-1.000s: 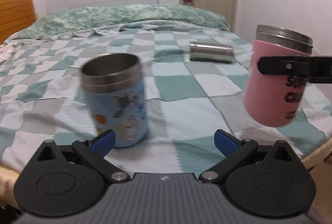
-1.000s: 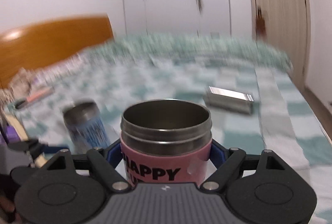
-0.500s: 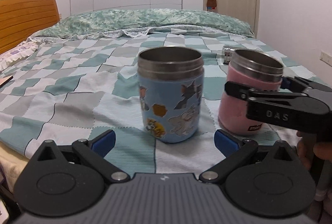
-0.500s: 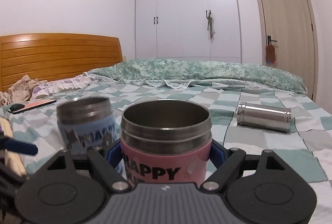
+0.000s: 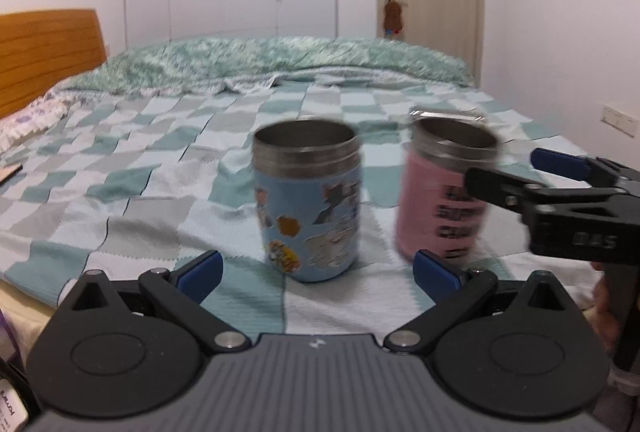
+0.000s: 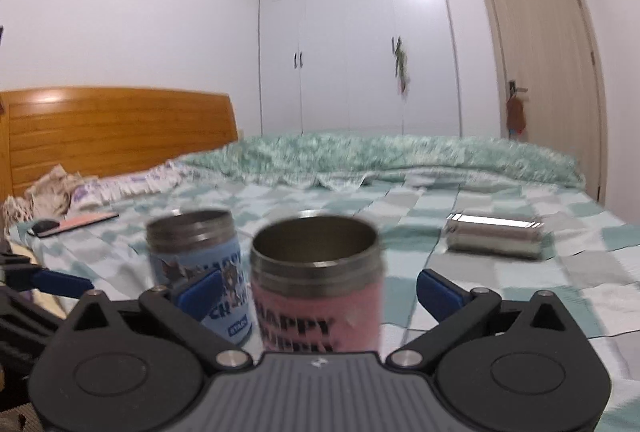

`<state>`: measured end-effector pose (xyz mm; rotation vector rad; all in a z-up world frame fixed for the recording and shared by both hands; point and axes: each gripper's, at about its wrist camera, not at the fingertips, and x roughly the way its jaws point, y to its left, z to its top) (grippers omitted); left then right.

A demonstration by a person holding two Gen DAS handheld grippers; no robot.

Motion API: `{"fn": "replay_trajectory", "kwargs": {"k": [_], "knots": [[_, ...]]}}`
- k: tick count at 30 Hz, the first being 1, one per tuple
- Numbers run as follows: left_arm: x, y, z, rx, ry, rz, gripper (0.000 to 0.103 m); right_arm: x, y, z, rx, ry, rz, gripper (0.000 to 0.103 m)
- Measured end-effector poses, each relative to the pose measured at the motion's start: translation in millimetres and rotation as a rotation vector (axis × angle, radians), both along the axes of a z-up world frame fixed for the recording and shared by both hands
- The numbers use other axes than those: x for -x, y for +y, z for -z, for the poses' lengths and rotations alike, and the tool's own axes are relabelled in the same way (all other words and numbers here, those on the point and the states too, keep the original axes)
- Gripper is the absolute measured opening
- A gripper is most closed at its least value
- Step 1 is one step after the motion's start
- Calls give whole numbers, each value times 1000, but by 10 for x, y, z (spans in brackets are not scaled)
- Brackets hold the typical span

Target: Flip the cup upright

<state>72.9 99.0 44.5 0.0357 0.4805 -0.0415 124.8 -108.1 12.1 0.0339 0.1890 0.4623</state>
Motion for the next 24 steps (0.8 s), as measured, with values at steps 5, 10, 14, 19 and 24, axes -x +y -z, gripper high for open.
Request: {"fn": "replay_trajectory", "kwargs": {"k": [5,10,14,19,24], "knots": [[322,-216,-124,23,-96,74,103,562,-386,-191,5,-61,57,103],[650,-515,-31,47,-218,127,103,1056,-733,-102,38,-101,150,103],[761,-686,164,68,-270,122,103,1301,-908,73,84,-154,237,103],[782,-860,402,28,-334,80,103,1401,-1044,143,77,-182,284,103],[790,-940,470,-7,-363,69,103,1432,-1096,185,76,-197,290,103]]}}
